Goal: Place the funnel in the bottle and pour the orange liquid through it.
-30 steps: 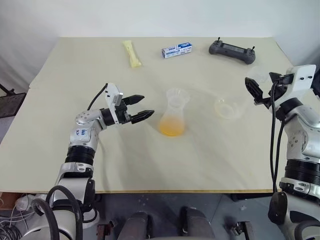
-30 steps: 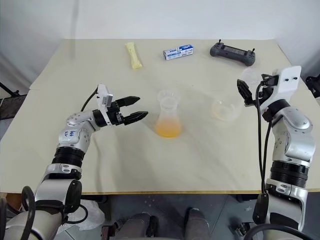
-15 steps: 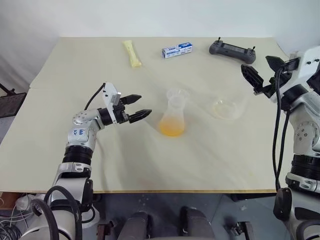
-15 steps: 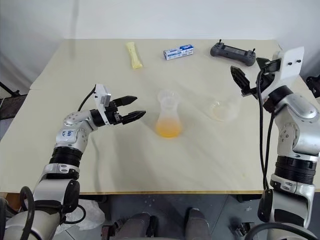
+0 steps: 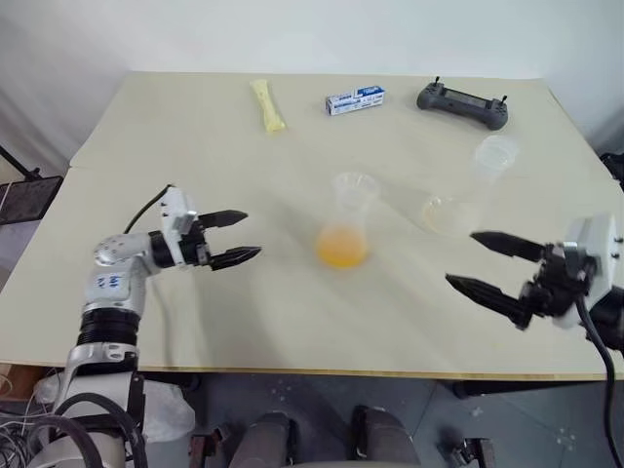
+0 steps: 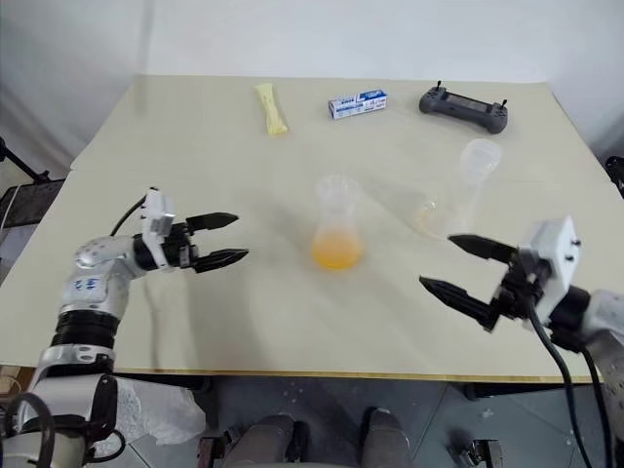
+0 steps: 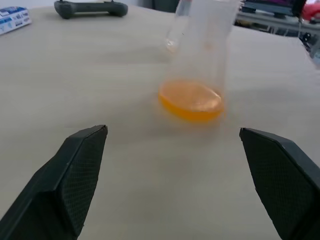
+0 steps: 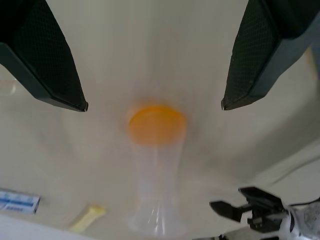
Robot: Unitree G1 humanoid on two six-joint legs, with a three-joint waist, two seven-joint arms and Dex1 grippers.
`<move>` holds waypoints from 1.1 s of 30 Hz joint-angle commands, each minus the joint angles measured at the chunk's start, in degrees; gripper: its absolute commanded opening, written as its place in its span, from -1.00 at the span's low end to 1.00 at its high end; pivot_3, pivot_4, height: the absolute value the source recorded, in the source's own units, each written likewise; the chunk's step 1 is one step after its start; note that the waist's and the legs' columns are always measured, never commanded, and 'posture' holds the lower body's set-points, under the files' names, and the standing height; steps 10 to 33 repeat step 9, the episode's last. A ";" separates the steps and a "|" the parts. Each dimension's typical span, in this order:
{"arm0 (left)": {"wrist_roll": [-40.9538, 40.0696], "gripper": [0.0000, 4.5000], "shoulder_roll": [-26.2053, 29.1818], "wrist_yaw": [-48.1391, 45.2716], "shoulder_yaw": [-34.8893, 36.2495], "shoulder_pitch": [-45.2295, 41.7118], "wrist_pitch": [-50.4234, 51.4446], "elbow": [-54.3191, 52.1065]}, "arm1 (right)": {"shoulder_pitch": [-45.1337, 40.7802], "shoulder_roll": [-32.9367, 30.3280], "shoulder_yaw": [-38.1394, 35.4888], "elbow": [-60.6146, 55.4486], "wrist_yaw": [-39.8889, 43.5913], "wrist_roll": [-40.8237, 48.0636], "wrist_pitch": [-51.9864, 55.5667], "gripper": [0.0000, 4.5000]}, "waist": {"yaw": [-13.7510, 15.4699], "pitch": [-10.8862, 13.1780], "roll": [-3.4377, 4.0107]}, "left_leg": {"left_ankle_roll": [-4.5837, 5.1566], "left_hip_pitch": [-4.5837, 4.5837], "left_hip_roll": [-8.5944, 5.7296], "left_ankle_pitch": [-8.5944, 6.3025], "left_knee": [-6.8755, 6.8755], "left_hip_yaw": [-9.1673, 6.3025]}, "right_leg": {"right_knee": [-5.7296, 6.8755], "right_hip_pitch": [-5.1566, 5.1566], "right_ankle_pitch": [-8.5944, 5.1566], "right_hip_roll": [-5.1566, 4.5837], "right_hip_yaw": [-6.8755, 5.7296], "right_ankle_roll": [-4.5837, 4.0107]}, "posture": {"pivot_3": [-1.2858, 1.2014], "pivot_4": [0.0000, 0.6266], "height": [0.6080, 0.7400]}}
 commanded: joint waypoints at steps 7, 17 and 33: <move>-2.83 1.00 1.70 -5.90 1.94 0.93 -3.29 -0.13 | 3.01 0.01 4.88 10.70 6.38 -8.00 -12.54 0.99 | -0.04 0.00 0.00 | 0.01 0.01 0.01 0.00 0.00 0.01 | -0.02 0.01 0.00 -0.01 0.01 0.00 | 0.03 -0.52 1.00; -3.25 1.00 0.29 -4.23 2.62 0.86 -5.11 -1.13 | 2.07 0.30 5.33 12.37 5.88 -8.53 -13.60 0.99 | -0.02 0.00 0.00 | 0.02 0.00 -0.01 0.00 0.00 0.00 | -0.03 0.01 0.00 -0.02 0.00 0.00 | 0.03 -0.52 1.00; -3.25 1.00 0.29 -4.23 2.62 0.86 -5.11 -1.13 | 2.07 0.30 5.33 12.37 5.88 -8.53 -13.60 0.99 | -0.02 0.00 0.00 | 0.02 0.00 -0.01 0.00 0.00 0.00 | -0.03 0.01 0.00 -0.02 0.00 0.00 | 0.03 -0.52 1.00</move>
